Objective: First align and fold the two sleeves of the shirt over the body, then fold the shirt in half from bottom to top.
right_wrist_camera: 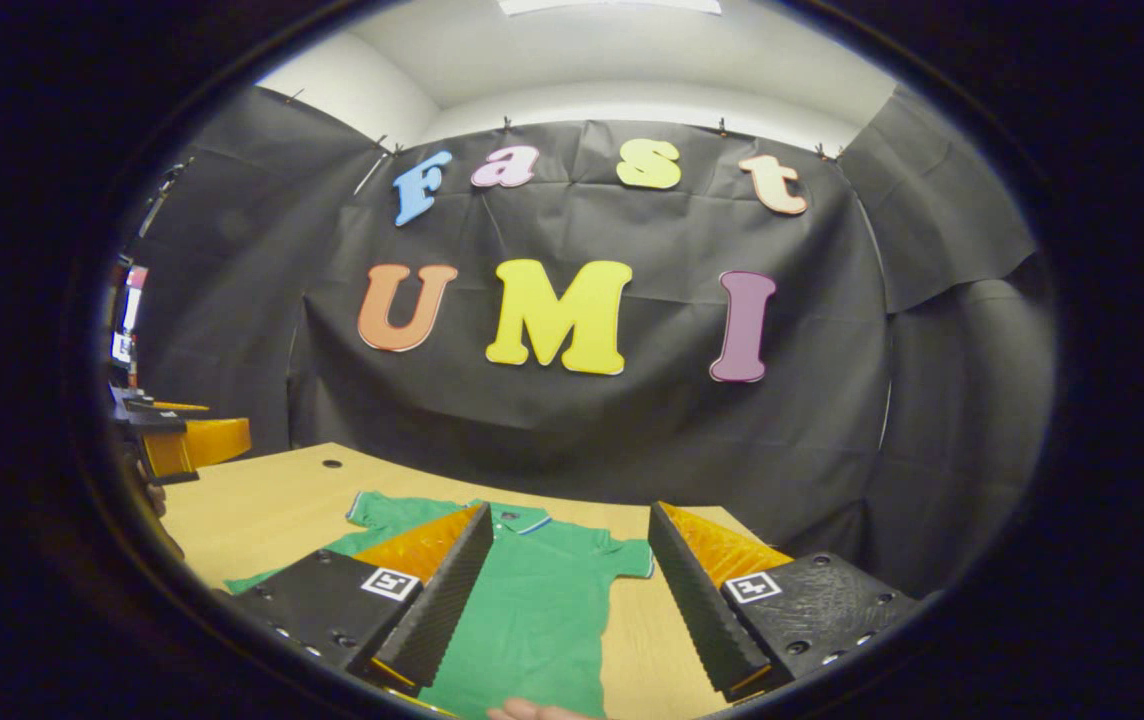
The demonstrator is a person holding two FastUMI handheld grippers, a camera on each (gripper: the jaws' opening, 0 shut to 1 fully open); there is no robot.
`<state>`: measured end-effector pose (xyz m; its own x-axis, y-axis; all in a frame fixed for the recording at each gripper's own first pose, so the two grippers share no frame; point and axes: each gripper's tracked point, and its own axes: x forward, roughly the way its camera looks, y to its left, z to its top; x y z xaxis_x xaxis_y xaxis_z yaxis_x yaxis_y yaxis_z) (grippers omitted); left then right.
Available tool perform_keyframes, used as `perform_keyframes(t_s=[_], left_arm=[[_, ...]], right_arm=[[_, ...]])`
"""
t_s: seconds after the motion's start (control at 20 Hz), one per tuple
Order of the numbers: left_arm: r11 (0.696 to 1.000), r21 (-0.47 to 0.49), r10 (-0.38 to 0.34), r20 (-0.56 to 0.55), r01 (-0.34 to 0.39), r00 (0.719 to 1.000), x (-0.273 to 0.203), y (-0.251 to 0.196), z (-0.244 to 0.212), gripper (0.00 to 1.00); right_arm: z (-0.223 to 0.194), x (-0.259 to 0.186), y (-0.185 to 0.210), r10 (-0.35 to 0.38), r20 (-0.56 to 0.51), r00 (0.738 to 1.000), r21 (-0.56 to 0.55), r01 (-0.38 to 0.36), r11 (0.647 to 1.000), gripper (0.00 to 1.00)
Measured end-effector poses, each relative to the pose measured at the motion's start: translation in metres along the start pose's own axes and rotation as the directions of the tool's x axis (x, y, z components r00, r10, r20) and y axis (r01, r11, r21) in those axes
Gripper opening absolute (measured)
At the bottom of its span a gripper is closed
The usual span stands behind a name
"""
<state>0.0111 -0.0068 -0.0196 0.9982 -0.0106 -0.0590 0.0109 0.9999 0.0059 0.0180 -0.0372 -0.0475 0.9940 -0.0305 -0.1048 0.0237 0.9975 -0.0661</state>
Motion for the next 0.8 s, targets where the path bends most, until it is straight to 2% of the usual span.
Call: perform_keyframes(t_s=[0.25, 0.5, 0.65, 0.8], left_arm=[[1.0, -0.014, 0.0, -0.011, -0.001, 1.0, 0.002, 0.001, -0.004, 1.0], [1.0, -0.019, -0.011, -0.03, 0.01, 1.0, 0.006, 0.0, -0.01, 1.0], [1.0, 0.001, -0.006, -0.03, 0.006, 1.0, 0.007, 0.004, -0.01, 1.0], [1.0, 0.003, 0.004, -0.022, -0.004, 1.0, 0.008, 0.011, -0.008, 1.0]], right_arm=[[-0.006, 0.023, -0.012, -0.025, -0.035, 0.999, 0.012, 0.025, 1.0, 0.95], [0.021, 0.095, -0.033, -0.131, 0.006, 0.991, -0.059, 0.131, 0.99, 0.95], [0.002, 0.15, -0.037, -0.163, -0.065, 0.984, -0.096, 0.157, 0.983, 0.95], [-0.03, 0.201, -0.057, -0.226, -0.154, 0.962, -0.132, 0.207, 0.969, 0.94]])
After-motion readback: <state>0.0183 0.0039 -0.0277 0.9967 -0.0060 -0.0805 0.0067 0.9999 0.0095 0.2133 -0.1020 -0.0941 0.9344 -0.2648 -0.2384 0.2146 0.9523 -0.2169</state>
